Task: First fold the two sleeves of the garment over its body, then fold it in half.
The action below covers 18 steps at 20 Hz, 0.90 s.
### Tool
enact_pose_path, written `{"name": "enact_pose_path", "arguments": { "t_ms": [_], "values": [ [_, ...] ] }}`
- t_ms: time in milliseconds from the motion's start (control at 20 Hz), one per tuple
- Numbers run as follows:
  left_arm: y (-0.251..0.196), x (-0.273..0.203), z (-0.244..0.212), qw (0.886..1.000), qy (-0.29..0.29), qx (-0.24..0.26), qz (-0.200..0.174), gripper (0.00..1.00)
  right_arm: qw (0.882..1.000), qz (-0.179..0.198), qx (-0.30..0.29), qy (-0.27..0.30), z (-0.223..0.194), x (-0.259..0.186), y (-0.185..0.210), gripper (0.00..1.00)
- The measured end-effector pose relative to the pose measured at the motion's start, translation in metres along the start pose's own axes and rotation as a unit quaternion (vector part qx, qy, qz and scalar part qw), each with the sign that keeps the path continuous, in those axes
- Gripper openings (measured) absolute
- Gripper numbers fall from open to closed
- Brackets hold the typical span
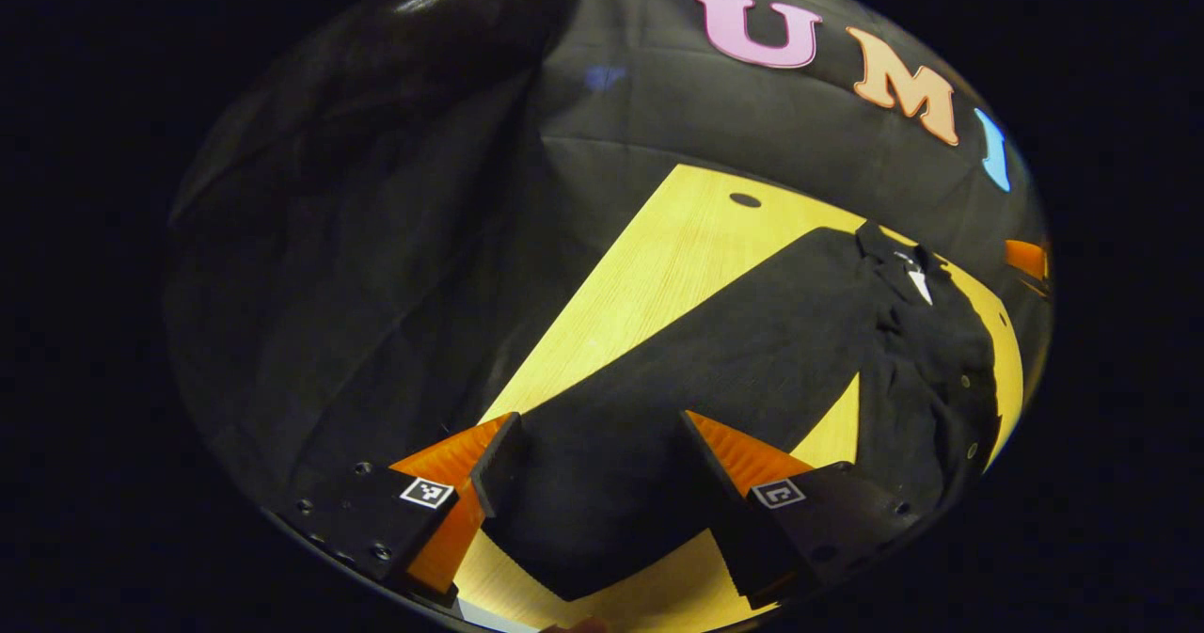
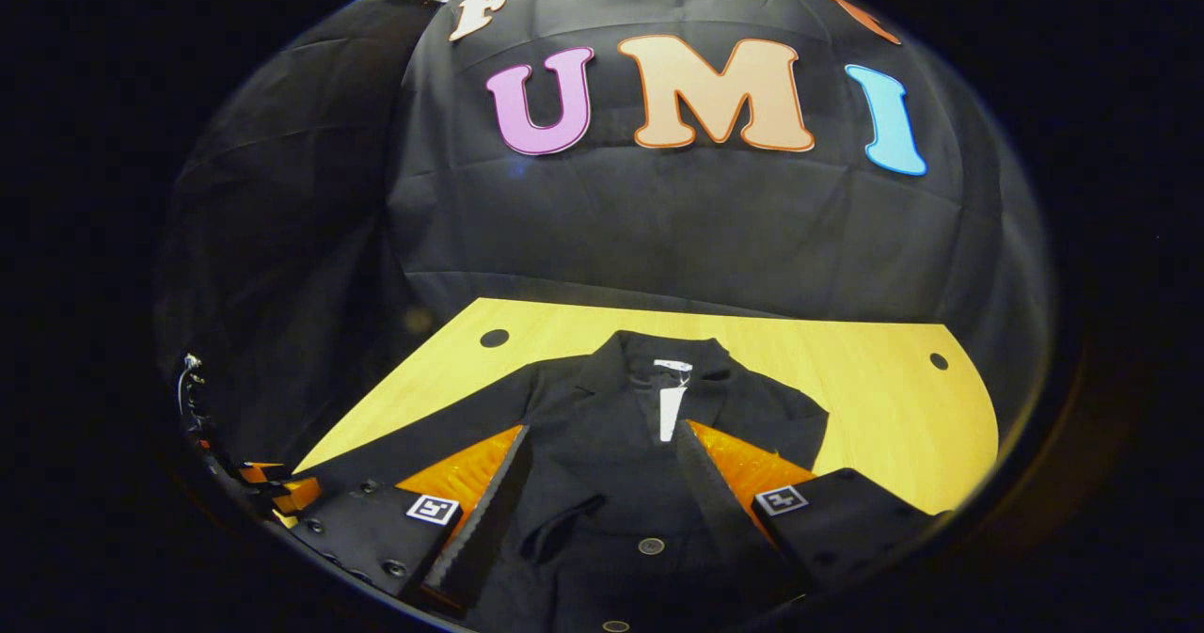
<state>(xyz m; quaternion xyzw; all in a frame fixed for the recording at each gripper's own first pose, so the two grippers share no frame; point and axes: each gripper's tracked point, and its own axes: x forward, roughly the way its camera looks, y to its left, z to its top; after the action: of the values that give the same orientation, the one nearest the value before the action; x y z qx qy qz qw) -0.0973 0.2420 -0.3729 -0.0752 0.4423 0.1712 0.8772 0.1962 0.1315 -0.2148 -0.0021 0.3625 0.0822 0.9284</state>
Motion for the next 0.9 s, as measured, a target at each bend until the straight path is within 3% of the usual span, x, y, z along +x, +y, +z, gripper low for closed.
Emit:
{"name": "enact_pose_path", "arguments": {
  "t_ms": [150,300,400,450,500,600,700,900],
  "values": [
    [-0.002,0.004,-0.011,1.0,0.018,0.01,0.005,0.99,1.0,-0.015,0.012,-0.004,-0.002,-0.007,-0.018,0.98],
    [-0.003,0.005,-0.008,0.999,-0.011,0.042,0.008,0.97,0.999,-0.031,0.017,-0.009,-0.001,-0.014,-0.034,0.98],
    [-0.012,0.005,-0.008,0.999,-0.013,0.026,-0.014,0.96,0.999,-0.037,0.014,-0.011,-0.002,-0.02,-0.041,0.98],
    [-0.018,0.004,-0.006,0.999,-0.015,0.029,-0.018,0.82,0.999,-0.04,0.01,-0.011,-0.003,-0.022,-0.044,0.98],
    [-0.025,0.008,-0.008,0.999,-0.015,0.035,-0.029,0.77,0.999,-0.04,0.006,-0.011,-0.005,-0.025,-0.046,0.98],
    [-0.039,0.007,-0.008,0.998,-0.02,0.045,-0.044,0.39,0.999,-0.038,0.0,-0.01,-0.009,-0.029,-0.05,0.98],
    [-0.041,0.009,-0.01,0.997,-0.024,0.056,-0.036,0.0,0.999,-0.043,-0.004,-0.012,-0.012,-0.037,-0.06,0.98],
    [-0.049,-0.001,0.002,0.998,-0.03,0.041,-0.031,0.0,0.999,-0.037,-0.001,-0.027,-0.019,-0.052,-0.078,0.98]
  ]
}}
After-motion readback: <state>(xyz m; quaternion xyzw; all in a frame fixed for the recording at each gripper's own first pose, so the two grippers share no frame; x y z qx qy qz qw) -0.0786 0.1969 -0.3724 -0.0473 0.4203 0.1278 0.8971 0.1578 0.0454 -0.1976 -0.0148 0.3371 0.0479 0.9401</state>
